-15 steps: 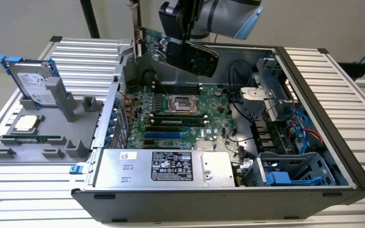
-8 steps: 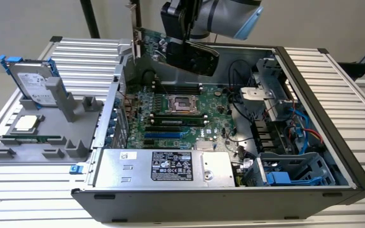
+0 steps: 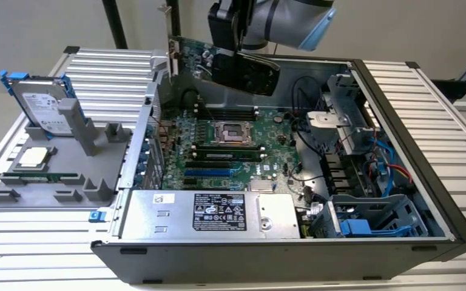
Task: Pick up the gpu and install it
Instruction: 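Insert the gpu into the slot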
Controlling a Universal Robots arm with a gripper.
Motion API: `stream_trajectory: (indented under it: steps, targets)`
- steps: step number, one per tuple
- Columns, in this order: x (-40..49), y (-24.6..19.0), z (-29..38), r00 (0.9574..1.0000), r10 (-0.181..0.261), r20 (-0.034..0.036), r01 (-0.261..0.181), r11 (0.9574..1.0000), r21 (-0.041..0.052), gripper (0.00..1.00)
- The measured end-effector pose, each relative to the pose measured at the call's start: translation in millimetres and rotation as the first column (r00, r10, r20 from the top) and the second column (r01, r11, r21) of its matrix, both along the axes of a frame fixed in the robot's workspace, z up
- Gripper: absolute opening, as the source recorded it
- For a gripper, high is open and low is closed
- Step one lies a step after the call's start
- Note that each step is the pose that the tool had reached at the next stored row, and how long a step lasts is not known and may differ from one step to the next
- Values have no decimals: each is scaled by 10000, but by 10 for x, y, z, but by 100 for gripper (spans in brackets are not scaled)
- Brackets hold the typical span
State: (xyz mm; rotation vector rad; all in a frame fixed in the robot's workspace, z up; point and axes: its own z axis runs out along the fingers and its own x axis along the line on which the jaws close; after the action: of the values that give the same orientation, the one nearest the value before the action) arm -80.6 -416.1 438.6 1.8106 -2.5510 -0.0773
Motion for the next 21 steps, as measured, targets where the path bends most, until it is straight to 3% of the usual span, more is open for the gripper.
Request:
stream_trajectory:
  steps: [11, 21]
  targets:
    - [0, 0, 3, 9969, 789, 0, -789, 9969, 0, 0]
    - [0, 0, 9, 9877, 1565, 0, -1565, 9877, -1, 0]
